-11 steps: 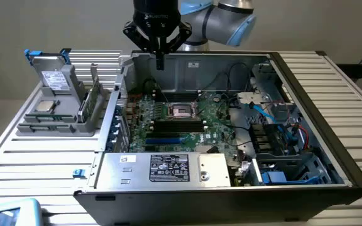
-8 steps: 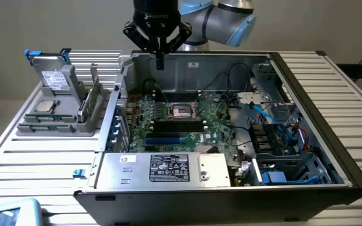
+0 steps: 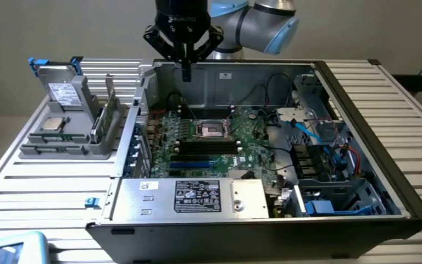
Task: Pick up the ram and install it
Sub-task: 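Reach for the ram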
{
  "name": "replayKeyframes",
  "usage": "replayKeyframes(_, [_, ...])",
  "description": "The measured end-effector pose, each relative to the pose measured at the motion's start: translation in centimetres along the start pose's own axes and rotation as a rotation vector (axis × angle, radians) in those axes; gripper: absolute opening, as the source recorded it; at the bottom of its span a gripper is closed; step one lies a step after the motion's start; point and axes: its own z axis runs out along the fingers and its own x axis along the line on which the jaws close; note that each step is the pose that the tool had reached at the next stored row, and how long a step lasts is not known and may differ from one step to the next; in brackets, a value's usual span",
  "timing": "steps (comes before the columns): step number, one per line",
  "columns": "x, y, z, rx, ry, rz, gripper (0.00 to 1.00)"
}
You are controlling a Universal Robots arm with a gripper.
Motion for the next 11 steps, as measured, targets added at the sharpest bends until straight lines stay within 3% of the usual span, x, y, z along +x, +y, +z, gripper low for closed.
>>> replayKeyframes(4, [0.7,-0.05,-0.02,0.0001,0.0001,0.000,0.11])
replayKeyframes(11, [3.5,-0.25,-0.08,0.0000,-0.0002,0.000,0.11])
